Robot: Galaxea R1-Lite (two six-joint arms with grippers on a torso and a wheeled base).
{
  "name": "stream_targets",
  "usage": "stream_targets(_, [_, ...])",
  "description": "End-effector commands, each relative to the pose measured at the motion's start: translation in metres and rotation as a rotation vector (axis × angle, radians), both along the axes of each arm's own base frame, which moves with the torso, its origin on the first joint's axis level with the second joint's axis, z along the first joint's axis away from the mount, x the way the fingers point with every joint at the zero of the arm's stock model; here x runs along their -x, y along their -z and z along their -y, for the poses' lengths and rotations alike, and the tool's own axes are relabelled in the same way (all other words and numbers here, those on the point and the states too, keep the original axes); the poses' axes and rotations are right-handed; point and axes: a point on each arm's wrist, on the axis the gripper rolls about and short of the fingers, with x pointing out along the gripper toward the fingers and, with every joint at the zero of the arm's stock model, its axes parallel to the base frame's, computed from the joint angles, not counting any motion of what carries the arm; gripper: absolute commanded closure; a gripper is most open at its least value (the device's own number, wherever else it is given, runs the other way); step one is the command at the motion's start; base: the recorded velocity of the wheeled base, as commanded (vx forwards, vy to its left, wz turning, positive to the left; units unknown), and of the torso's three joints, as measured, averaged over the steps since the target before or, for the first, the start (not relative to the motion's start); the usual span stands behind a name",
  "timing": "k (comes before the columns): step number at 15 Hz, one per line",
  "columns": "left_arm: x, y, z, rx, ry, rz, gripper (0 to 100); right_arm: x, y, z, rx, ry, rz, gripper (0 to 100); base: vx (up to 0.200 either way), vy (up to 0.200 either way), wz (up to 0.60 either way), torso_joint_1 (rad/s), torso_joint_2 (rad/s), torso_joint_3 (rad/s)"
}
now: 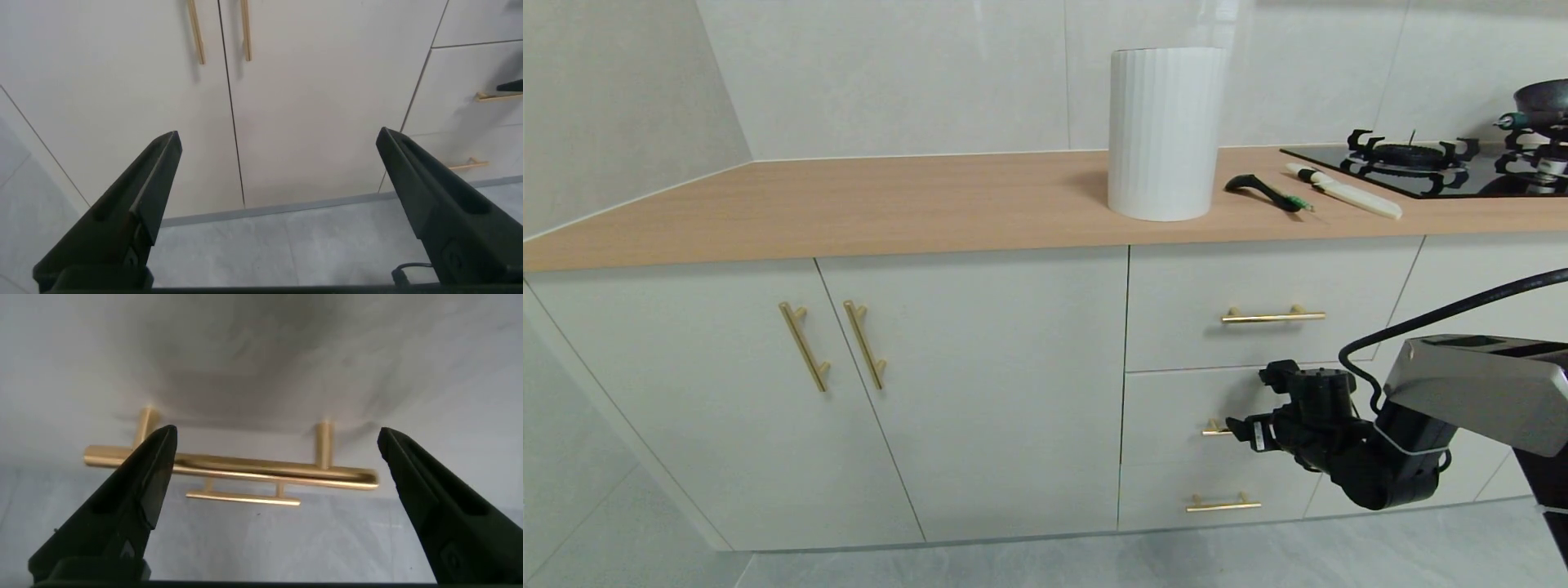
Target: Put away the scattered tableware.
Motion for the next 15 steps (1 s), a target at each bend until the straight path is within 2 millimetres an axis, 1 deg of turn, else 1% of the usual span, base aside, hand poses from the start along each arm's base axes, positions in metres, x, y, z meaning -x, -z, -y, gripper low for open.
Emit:
stream_targets(1, [0.0,0.0,0.0,0.0,-0.001,-0.002,0,-0.002,0.006,-0.001,0.002,0.0,-0.005,0,0.0,0.0,0.0,0.0,0.0,0.0])
stream_targets(3, [0.0,0.0,0.0,0.0,-0.001,-0.002,0,-0.002,0.008,-0.001,0.005,-0.001,-0.006,0,0.0,0.0,0.0,0.0,0.0,0.0])
stream_targets(6, [0.0,0.0,0.0,0.0,-0.001,-0.003,0,-0.01,0.01,-0.001,0.004,0.004,0.012,0,0.0,0.0,0.0,0.0,0.0,0.0])
stream_targets(9, [0.0,0.0,0.0,0.0,-0.001,-0.002,0,-0.014,0.017,-0.002,0.015,0.019,0.012,0,0.0,0.0,0.0,0.0,0.0,0.0])
stream_targets(15, [0.0,0.0,0.0,0.0,-0.001,-0.002,0,-0.007,0.023,0.001,0.035,0.015,-0.023,0,0.0,0.0,0.0,0.0,0.0,0.0])
